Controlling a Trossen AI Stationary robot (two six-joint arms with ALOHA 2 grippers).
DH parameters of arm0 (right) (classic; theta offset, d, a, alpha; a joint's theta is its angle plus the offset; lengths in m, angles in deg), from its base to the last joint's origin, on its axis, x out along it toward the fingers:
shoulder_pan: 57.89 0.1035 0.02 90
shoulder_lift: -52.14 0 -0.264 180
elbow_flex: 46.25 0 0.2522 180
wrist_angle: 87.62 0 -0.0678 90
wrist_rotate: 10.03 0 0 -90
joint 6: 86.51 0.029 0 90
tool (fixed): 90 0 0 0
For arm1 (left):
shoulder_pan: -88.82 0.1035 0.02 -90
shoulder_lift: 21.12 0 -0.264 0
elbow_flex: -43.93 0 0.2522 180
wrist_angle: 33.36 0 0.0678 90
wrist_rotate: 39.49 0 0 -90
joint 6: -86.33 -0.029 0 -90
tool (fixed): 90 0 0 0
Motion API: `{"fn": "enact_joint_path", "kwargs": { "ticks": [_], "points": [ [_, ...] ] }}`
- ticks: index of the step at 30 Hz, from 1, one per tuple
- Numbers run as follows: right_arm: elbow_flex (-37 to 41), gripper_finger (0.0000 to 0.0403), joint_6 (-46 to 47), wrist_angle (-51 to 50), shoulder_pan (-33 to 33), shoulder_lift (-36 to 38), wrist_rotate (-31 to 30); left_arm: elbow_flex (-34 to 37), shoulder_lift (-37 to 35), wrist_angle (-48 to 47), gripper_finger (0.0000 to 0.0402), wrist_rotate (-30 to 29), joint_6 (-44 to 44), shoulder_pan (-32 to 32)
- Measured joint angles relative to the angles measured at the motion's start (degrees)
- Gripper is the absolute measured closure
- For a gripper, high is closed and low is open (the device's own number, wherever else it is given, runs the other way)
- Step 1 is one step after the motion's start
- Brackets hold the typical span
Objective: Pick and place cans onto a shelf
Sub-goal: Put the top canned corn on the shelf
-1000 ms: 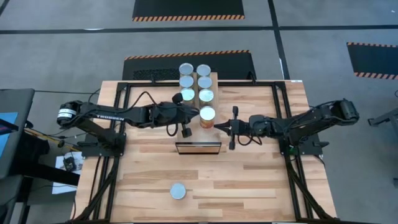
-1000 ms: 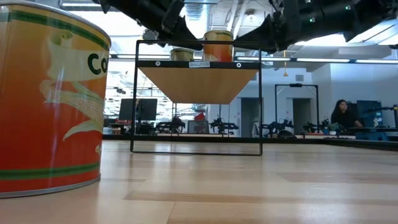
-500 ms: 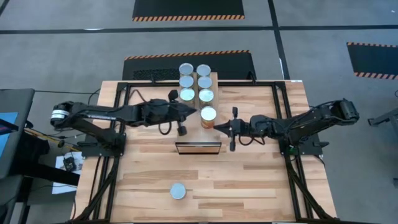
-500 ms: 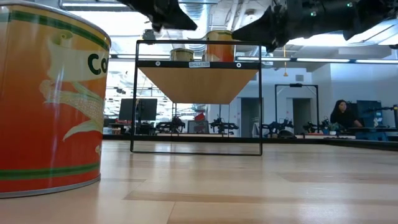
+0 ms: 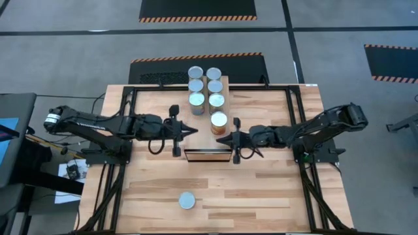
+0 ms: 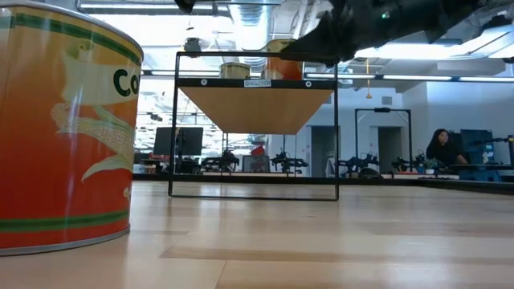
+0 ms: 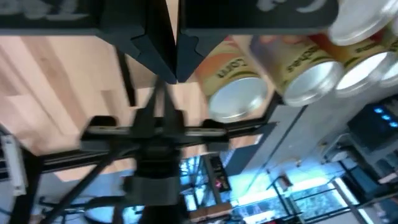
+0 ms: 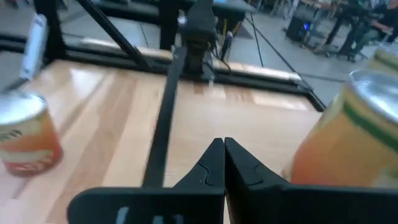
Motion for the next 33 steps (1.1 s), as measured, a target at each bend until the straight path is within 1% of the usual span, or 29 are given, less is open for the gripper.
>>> {"fn": "enact_joint_path", "kwargs": {
  "ticks": [4, 11, 14, 33],
  "points": [
    [-1.3, 0.0398, 0.2, -0.3, -0.8, -1.0, -0.4, 0.6, 0.0, 0.6, 0.0401, 0.3, 0.1, -2.4],
    [-1.4, 0.0394, 1.4, 0.0, -2.1, -1.0, -0.3, 6.9, 0.0, 7.6, 0.0401, 0.3, 0.9, -4.4],
    [-1.4, 0.0395, 1.8, 0.0, -2.7, -1.0, -0.3, 8.4, 0.0, 9.5, 0.0401, 0.3, 1.5, -4.4],
    [-1.4, 0.0395, 1.5, 0.3, -4.4, -1.0, -0.4, 8.5, 0.0, 9.3, 0.0401, 0.2, 1.6, -4.4]
  ]
}}
